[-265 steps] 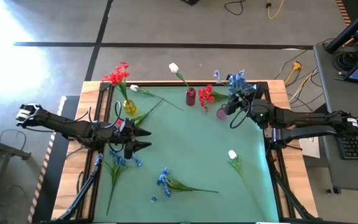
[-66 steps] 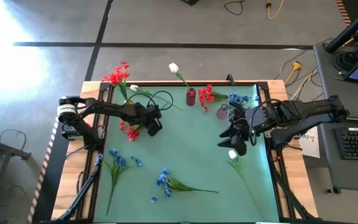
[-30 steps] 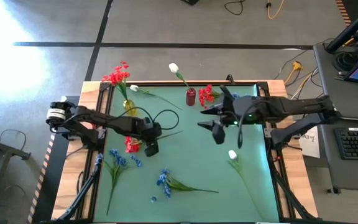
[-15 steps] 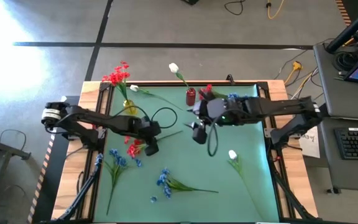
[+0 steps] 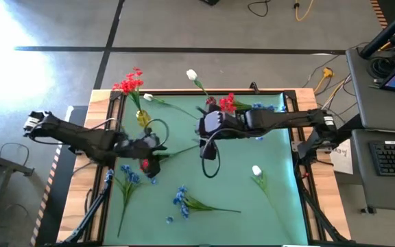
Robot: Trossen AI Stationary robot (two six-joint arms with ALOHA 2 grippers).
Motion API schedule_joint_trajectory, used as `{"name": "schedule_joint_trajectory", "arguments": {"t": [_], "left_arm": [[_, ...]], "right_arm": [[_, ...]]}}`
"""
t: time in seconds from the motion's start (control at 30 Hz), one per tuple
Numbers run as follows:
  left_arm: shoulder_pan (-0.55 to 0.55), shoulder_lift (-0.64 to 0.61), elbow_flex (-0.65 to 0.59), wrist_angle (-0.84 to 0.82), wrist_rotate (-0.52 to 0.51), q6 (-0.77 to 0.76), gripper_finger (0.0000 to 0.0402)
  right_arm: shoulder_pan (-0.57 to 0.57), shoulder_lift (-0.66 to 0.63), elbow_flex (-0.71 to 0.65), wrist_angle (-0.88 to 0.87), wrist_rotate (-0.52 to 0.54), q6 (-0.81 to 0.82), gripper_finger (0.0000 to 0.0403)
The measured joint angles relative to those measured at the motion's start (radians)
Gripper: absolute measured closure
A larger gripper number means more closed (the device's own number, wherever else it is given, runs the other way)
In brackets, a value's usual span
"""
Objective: Sort flowers into vase by color
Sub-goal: Put the left red flower into the yellow vase
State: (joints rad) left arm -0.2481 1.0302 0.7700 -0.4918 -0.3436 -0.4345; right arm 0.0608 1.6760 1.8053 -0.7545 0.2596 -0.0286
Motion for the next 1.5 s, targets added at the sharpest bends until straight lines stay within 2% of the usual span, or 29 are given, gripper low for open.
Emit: {"name": "schedule_joint_trajectory", "arguments": {"t": [0.2, 0.37, 0.6, 0.87, 1.13, 1.4, 1.5], "left_arm": [[-0.132, -0.094, 0.0, -0.005, -0.114, -0.031, 0.0262], [-0.182, -0.142, 0.0, -0.005, -0.17, -0.029, 0.0262], [-0.185, -0.194, 0.0, -0.005, -0.25, -0.023, 0.0262], [-0.185, -0.242, 0.0, -0.014, -0.255, -0.021, 0.0262], [-0.185, -0.274, 0.0, -0.024, -0.392, -0.014, 0.0262], [-0.184, -0.274, 0.0, -0.026, -0.407, -0.011, 0.0262], [-0.184, -0.284, 0.0, -0.028, -0.406, -0.011, 0.0262]], "right_arm": [[0.0, 0.042, -0.001, 0.0, -0.007, -0.047, 0.0154], [0.0, 0.076, -0.001, 0.03, -0.073, -0.104, 0.0154], [0.0, 0.165, 0.002, 0.097, -0.114, -0.175, 0.0154], [-0.002, 0.251, 0.002, 0.162, -0.137, -0.197, 0.0154], [-0.014, 0.345, 0.003, 0.263, -0.136, -0.237, 0.0154], [-0.029, 0.437, 0.003, 0.359, -0.143, -0.281, 0.0154], [-0.044, 0.482, 0.003, 0.386, -0.194, -0.275, 0.0154]]}}
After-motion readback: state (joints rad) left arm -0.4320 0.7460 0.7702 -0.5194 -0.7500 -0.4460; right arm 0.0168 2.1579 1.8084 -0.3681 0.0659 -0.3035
